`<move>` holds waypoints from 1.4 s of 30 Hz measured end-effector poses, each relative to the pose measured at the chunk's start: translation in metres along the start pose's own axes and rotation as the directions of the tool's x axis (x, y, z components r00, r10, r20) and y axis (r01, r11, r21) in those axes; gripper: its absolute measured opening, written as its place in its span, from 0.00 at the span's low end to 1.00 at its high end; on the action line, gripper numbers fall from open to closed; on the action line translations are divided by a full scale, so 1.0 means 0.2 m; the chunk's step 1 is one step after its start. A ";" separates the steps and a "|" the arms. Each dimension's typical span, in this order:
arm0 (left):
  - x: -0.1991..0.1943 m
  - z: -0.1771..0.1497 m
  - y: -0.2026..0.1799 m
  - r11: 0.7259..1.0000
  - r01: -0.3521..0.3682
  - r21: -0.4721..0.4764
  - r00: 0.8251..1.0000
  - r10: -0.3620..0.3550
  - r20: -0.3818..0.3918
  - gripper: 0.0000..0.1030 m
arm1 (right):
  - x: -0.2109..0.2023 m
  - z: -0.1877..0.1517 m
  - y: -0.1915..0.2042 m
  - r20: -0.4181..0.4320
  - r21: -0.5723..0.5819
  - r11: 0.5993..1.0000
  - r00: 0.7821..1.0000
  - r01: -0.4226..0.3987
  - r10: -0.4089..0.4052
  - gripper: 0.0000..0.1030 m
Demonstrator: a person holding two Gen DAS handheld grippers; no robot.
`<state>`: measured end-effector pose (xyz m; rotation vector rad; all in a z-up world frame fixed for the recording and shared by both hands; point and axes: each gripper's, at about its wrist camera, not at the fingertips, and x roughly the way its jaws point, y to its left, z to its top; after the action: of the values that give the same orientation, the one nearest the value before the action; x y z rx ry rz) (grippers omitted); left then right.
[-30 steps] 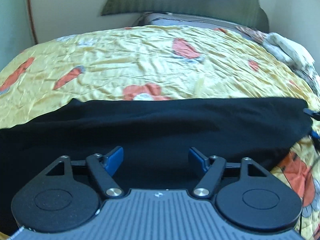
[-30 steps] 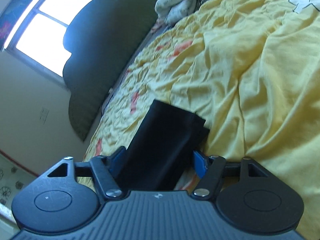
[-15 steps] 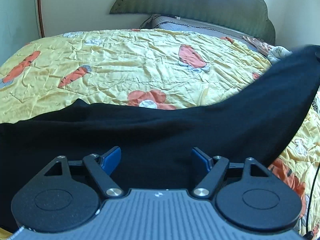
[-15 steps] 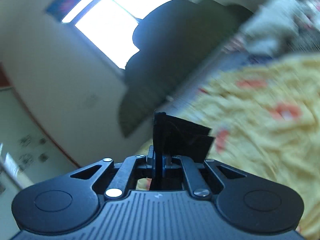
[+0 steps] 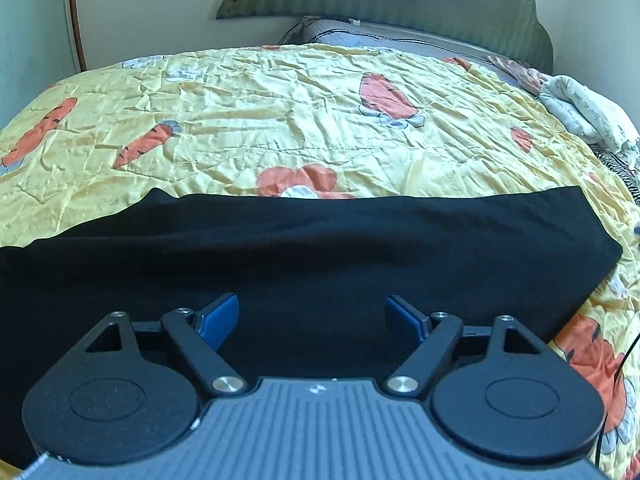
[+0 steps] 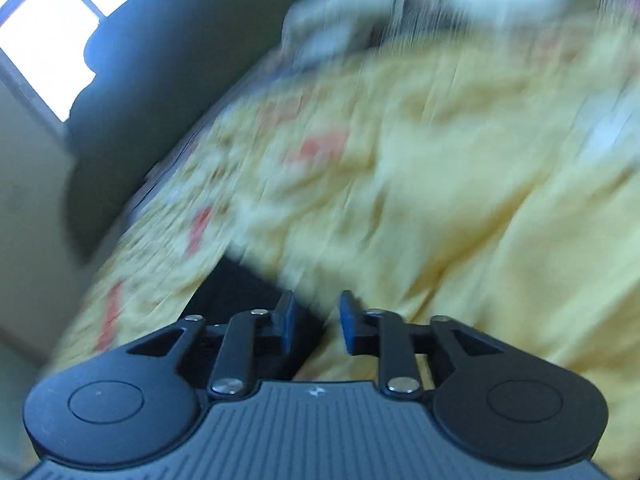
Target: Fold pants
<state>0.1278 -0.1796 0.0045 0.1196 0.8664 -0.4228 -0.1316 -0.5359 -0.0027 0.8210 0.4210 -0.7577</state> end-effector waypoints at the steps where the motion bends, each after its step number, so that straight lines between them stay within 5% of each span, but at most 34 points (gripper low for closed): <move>1: 0.01 0.00 -0.02 1.000 -0.004 0.006 1.000 0.004 -0.002 0.79 | -0.03 0.00 0.07 0.045 -0.086 0.996 0.999 -0.008 0.011 0.24; 4: 0.03 0.01 -0.05 0.999 -0.037 0.013 0.999 0.037 -0.006 0.79 | -0.04 -0.09 0.31 -0.081 -0.270 0.935 0.973 -0.232 0.218 0.26; 7: 0.03 0.00 -0.04 0.999 -0.047 -0.008 0.999 0.047 -0.010 0.79 | 0.04 -0.26 0.53 -0.258 -0.418 0.837 0.930 -0.353 0.264 0.27; 11: 0.03 0.00 -0.04 0.998 -0.055 -0.013 0.998 0.054 -0.016 0.79 | 0.19 -0.37 0.57 -0.299 -0.512 0.815 0.946 -0.272 0.128 0.28; 14: 0.01 0.00 -0.06 0.998 -0.066 0.007 0.998 0.066 0.000 0.80 | 0.07 -0.36 0.58 -0.142 -0.578 0.806 0.988 -0.128 0.055 0.35; 17: 0.00 0.00 -0.09 0.998 -0.066 0.019 0.998 0.066 0.009 0.80 | -0.11 -0.35 0.59 -0.078 -0.624 0.763 0.985 -0.170 0.155 0.58; 24: 0.00 -0.02 -0.14 0.997 -0.063 0.042 0.998 0.063 0.006 0.80 | -0.23 -0.27 0.43 -0.182 -0.450 0.829 0.943 -0.331 0.278 0.63; 30: 0.02 -0.02 -0.19 0.994 -0.085 0.067 0.996 0.085 0.012 0.81 | -0.16 -0.22 0.19 -0.217 -0.222 0.908 0.926 -0.355 0.309 0.63; 42: 0.06 -0.01 -0.24 0.991 -0.098 0.086 0.995 0.098 0.002 0.81 | 0.04 -0.22 -0.04 -0.277 0.046 0.920 0.880 -0.390 0.387 0.63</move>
<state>0.1132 -0.2272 -0.0027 0.2414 0.8413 -0.3684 -0.1350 -0.5083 -0.0386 0.9705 0.4935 -0.2620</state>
